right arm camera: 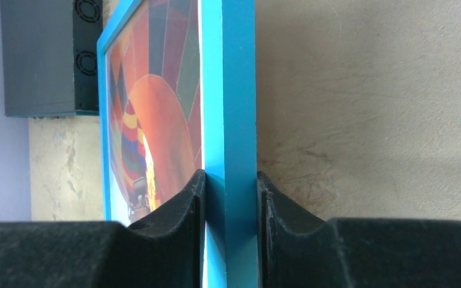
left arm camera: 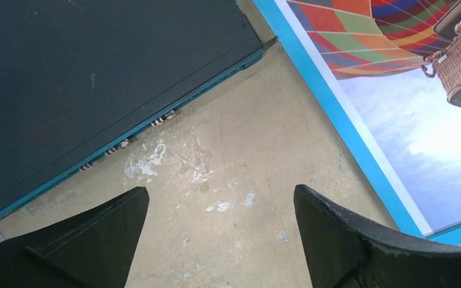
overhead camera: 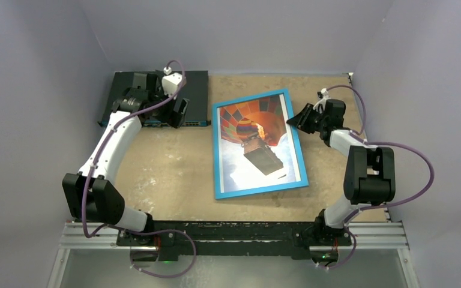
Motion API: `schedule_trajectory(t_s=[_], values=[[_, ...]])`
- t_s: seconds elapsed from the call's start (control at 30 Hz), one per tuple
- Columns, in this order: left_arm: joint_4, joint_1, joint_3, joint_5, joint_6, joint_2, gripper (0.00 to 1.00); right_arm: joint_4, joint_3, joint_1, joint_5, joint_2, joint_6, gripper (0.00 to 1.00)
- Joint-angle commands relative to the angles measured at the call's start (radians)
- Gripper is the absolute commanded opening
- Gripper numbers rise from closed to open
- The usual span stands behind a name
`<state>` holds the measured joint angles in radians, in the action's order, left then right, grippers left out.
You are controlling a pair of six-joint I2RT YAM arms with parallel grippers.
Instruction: Put the photo into the frame
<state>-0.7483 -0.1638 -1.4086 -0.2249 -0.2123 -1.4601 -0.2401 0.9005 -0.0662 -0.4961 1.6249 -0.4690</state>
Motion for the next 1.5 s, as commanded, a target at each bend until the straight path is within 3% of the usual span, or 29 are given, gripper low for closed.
schedule_trajectory(t_s=[0.0,0.23,0.53,0.57,0.6,0.63,0.87,1.03,1.13,1.2,1.27,1.47], values=[[0.031,0.007,0.038,-0.011,-0.006,0.026,0.91,-0.031,-0.006,-0.003,0.024,-0.002,0.081,0.10],[0.073,0.012,0.093,0.016,0.013,0.041,0.95,0.030,0.004,-0.003,0.167,-0.013,0.117,0.30],[0.102,0.023,0.125,0.011,0.022,0.056,0.96,0.038,-0.032,-0.003,0.279,-0.057,0.129,0.41],[0.103,0.022,0.131,0.009,0.021,0.058,0.96,0.041,-0.031,-0.003,0.278,-0.053,0.130,0.76],[0.105,0.024,0.137,0.009,0.023,0.057,0.96,0.040,-0.031,-0.003,0.278,-0.050,0.133,0.96],[0.108,0.025,0.142,0.005,0.026,0.058,0.97,0.040,-0.032,-0.003,0.276,-0.047,0.134,0.99],[0.161,0.045,0.183,-0.019,0.060,0.076,0.99,0.038,-0.033,-0.002,0.324,-0.104,0.125,0.99],[0.301,0.094,0.272,-0.017,0.070,0.120,1.00,-0.161,-0.167,-0.003,0.521,-0.338,0.049,0.99],[0.527,0.141,0.441,-0.030,0.082,0.177,1.00,-0.232,-0.226,-0.003,0.692,-0.385,-0.015,0.99],[0.735,0.161,0.588,-0.033,0.112,0.210,1.00,-0.339,-0.278,-0.003,0.716,-0.372,0.012,0.99],[0.974,0.163,0.742,0.001,0.132,0.218,1.00,-0.323,-0.279,-0.003,0.769,-0.345,0.007,0.99],[1.407,0.192,0.983,0.035,0.190,0.122,1.00,-0.356,-0.313,-0.004,0.802,-0.286,0.067,0.99]])
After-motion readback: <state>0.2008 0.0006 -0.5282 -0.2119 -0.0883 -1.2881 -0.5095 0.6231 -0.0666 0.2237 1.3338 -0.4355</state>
